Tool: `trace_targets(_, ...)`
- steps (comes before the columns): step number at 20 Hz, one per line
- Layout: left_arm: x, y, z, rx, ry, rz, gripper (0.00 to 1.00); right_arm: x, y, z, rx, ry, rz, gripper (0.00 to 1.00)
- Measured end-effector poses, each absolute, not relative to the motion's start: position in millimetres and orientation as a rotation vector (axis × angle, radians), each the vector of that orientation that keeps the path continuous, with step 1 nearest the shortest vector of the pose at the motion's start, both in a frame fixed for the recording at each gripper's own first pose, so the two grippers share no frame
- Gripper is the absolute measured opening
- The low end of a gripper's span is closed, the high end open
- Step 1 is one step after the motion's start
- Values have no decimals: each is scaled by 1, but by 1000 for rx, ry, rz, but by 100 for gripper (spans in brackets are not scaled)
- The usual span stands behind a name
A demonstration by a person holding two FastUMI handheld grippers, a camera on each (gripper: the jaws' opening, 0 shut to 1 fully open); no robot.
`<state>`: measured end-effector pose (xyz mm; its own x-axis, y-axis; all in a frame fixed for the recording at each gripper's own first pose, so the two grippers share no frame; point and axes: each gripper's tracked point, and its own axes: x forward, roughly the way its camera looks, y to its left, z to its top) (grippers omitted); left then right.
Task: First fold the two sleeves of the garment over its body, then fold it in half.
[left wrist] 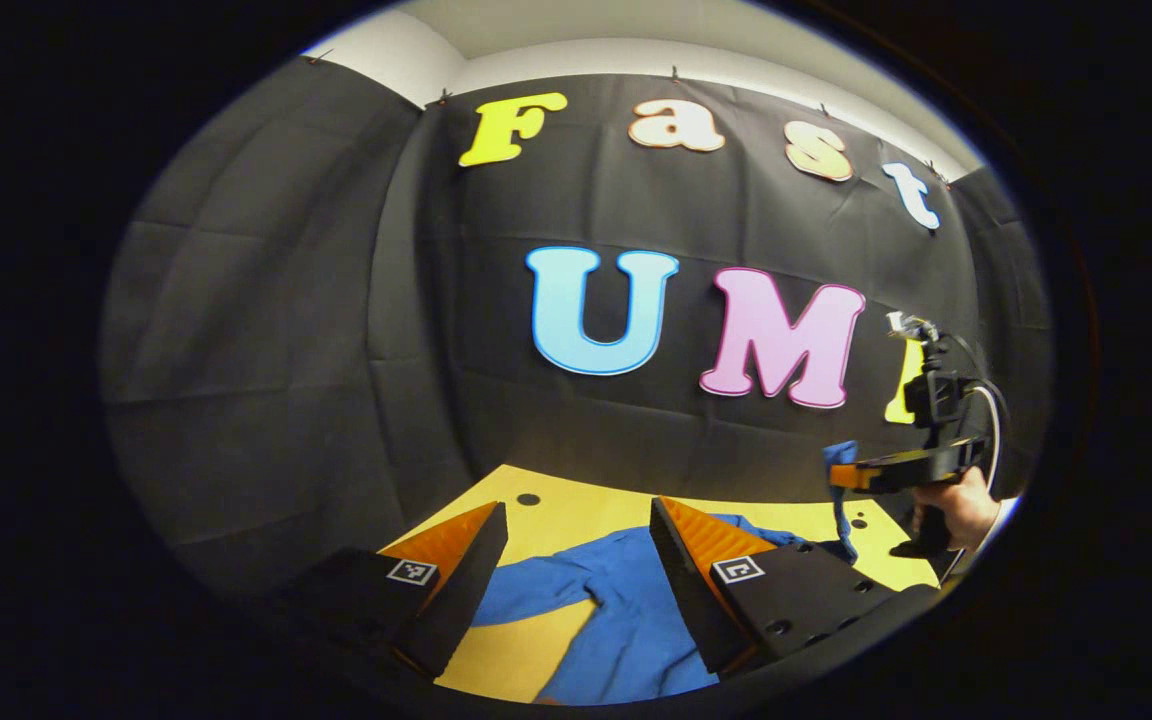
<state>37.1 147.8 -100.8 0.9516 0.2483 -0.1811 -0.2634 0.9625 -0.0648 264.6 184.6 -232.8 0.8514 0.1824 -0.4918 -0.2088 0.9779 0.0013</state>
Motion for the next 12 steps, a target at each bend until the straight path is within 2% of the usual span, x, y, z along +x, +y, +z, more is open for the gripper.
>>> trace_targets(6, 12, 208, -156, -62, 292, 388, 82, 287, 291, -379, 47, 735, 298, 5)
trace_targets(10, -7, 233, -182, -94, 359, 454, 82, 287, 330, -430, 133, 796, 318, 5)
trace_targets(11, -8, 239, -186, -97, 369, 464, 82, 281, 346, -437, 201, 831, 357, 0)
trace_targets(12, -8, 243, -194, -99, 374, 470, 82, 272, 363, -438, 276, 875, 413, 12)
